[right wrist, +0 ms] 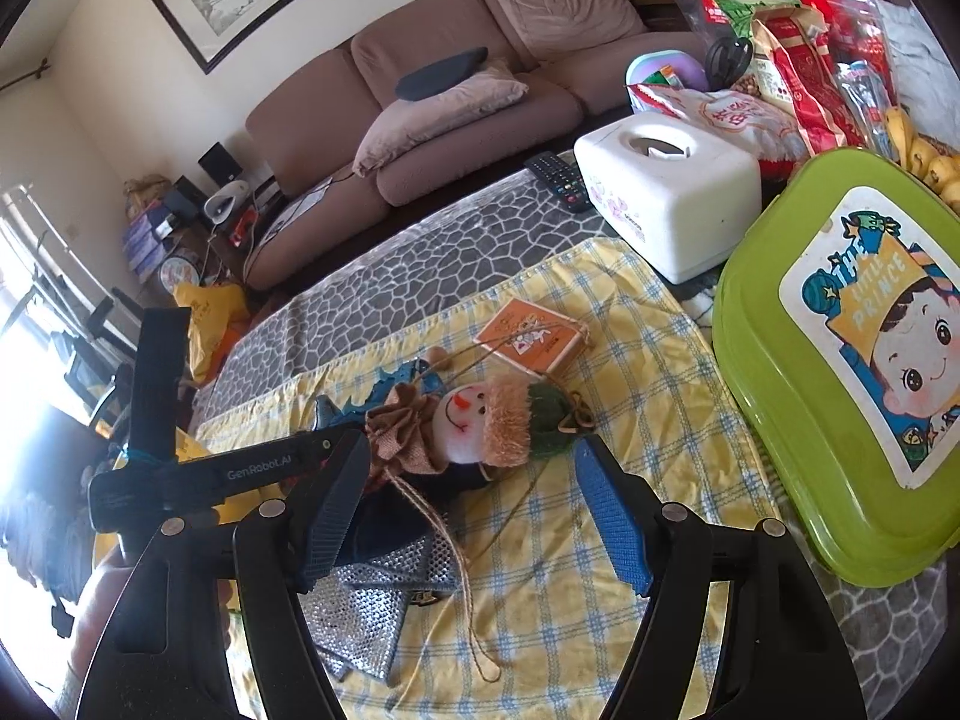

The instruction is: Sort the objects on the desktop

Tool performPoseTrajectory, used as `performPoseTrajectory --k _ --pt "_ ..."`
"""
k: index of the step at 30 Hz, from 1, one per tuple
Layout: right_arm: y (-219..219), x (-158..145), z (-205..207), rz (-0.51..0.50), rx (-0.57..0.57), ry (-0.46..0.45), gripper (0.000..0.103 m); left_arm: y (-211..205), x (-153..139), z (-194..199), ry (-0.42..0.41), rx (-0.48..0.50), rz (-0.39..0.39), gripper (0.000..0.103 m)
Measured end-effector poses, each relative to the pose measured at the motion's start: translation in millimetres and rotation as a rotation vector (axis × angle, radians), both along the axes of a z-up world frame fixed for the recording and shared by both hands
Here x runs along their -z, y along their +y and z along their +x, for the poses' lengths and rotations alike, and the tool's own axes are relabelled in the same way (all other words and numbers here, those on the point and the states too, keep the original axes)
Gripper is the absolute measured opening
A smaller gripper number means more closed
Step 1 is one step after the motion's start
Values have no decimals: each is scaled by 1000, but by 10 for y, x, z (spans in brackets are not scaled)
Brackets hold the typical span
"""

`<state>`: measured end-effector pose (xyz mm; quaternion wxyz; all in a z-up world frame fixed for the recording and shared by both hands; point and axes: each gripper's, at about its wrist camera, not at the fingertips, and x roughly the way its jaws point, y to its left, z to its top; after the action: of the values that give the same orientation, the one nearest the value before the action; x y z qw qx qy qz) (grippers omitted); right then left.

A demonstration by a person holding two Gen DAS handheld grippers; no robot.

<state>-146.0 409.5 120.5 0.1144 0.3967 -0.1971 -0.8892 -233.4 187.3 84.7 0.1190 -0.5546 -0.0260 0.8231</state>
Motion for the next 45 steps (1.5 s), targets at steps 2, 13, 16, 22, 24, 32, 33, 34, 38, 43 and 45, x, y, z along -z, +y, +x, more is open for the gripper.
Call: performPoseTrajectory --k 2,13,16,22,24,32,33,34,38,43,45 --pt "-1 -8 5 0 -3 3 74 -15 6 -13 8 -16 -5 52" --pt "-36 -16 10 2 -15 5 74 -60 90 -54 10 -58 -27 30" --pt "-21 -17 14 0 -10 6 74 -131 91 -38 13 -70 16 28" --pt "-9 -18 9 3 -13 5 74 -233 -152 123 52 -68 132 24" --pt "-20 -20 9 3 -17 5 74 -213 -277 225 58 -37 192 24" --pt "4 16 -1 -28 -25 -7 74 45 -337 703 44 66 276 24" --pt "0 26 -4 -19 -27 -12 74 76 -263 741 28 71 276 24" --pt "-4 41 -6 -8 -29 -18 74 105 -179 779 9 77 279 24" --pt "14 139 -26 18 -35 -54 74 134 120 886 -55 77 294 24" --pt "-29 281 -24 78 -75 -96 74 -60 60 925 -28 40 331 47" --pt "-77 324 -17 100 -103 -105 74 -149 -74 909 11 32 332 49"
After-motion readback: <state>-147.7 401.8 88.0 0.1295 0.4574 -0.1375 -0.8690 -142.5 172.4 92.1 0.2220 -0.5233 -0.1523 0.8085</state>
